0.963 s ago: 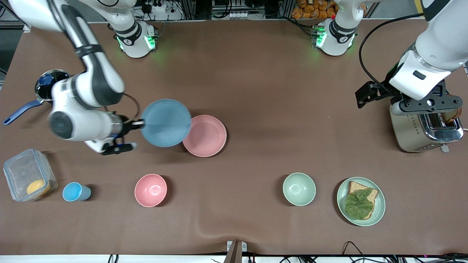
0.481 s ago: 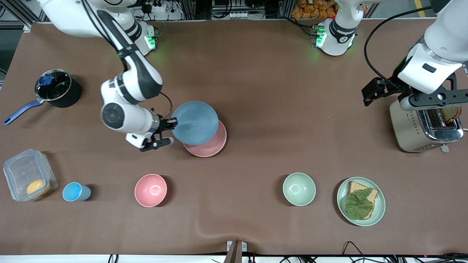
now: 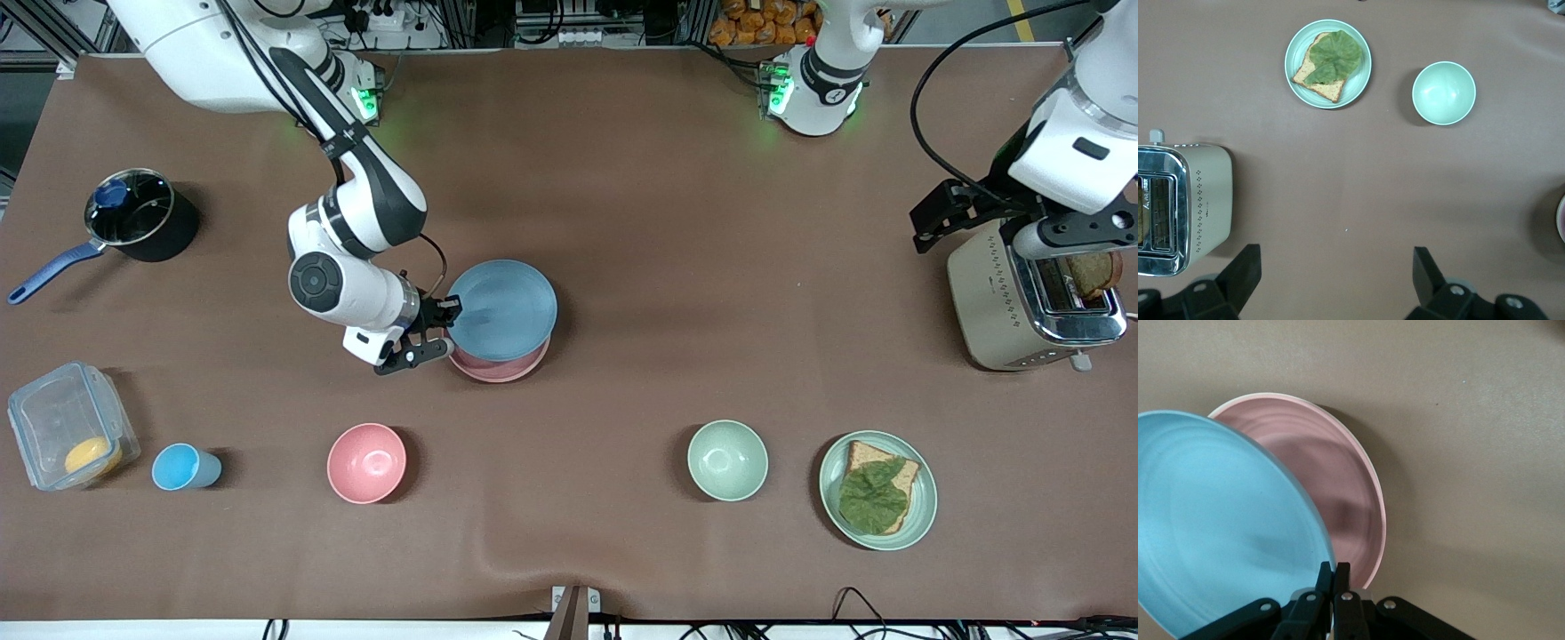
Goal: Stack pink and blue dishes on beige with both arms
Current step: 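Lower the blue plate onto the pink plate and open the right gripper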
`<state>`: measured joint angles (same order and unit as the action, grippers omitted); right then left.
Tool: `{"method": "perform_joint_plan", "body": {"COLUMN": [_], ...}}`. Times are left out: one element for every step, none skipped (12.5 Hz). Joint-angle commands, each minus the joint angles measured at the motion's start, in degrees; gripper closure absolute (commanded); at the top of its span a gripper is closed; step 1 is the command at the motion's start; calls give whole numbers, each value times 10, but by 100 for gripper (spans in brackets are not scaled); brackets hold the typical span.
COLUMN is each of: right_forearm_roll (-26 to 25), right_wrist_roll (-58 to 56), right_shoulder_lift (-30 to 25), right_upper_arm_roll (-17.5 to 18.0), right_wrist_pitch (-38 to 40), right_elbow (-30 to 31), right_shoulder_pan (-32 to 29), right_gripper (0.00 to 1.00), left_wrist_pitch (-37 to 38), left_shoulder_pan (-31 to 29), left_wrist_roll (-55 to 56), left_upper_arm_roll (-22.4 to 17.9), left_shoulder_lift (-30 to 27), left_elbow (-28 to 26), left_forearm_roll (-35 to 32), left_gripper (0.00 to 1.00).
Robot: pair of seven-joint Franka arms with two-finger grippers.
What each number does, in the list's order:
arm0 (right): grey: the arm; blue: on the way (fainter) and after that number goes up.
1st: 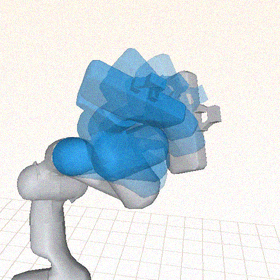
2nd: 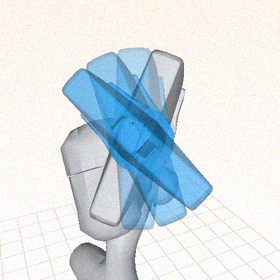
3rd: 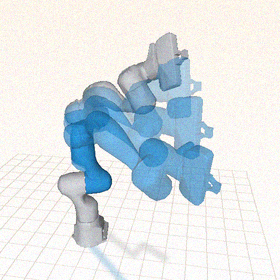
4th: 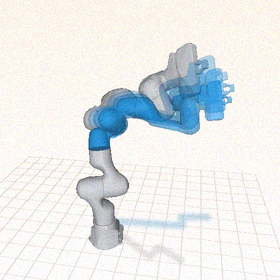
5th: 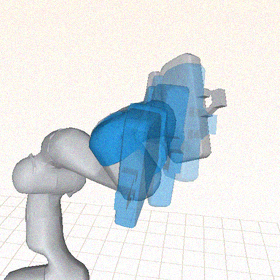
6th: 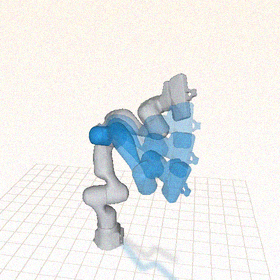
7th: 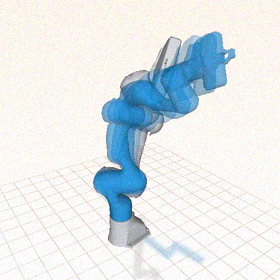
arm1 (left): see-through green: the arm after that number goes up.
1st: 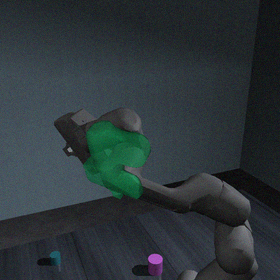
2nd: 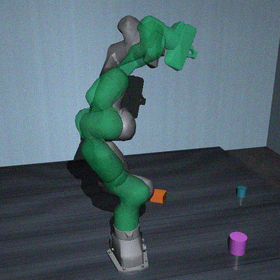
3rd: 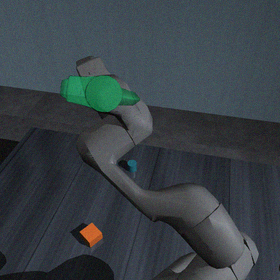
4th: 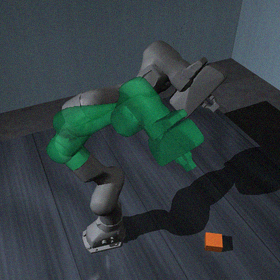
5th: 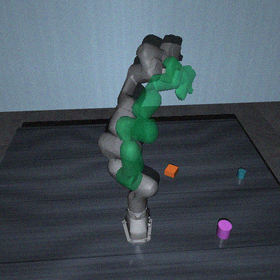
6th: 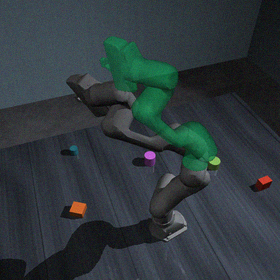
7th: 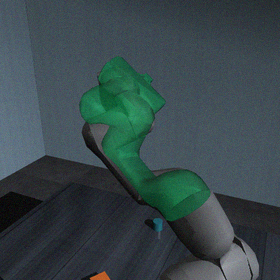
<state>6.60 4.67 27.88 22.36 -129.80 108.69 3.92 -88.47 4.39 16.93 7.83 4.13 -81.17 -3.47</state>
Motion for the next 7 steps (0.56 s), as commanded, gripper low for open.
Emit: {"method": "perform_joint_plan", "body": {"right_forearm_roll": [1,1,1,1,0,0,-1], "right_wrist_roll": [1,1,-1,-4,-2,1,2], "right_shoulder_lift": [18,22,24,20,17,5,-8], "right_upper_arm_roll": [-3,-4,-5,-6,-6,-7,-9], "right_wrist_pitch": [-19,-16,-11,-9,-8,12,51], "right_elbow": [-9,-12,-17,-19,-19,-25,-44], "right_shoulder_pan": [5,2,-2,-4,-2,-4,-5], "right_gripper": [100,77,1,0,0,0,0], "left_wrist_pitch": [7,16,29,34,35,43,48], "left_shoulder_pan": [10,10,10,9,7,6,6], "left_wrist_roll": [-18,-18,-18,-19,-19,-19,-18], "left_upper_arm_roll": [-17,-17,-16,-17,-17,-16,-17], "left_shoulder_lift": [-13,-14,-14,-18,-29,-44,-53], "left_elbow": [-14,-14,-17,-26,-36,-52,-63], "left_forearm_roll": [-5,-4,-2,6,11,13,26], "left_gripper": [0,0,0,0,0,0,0]}}
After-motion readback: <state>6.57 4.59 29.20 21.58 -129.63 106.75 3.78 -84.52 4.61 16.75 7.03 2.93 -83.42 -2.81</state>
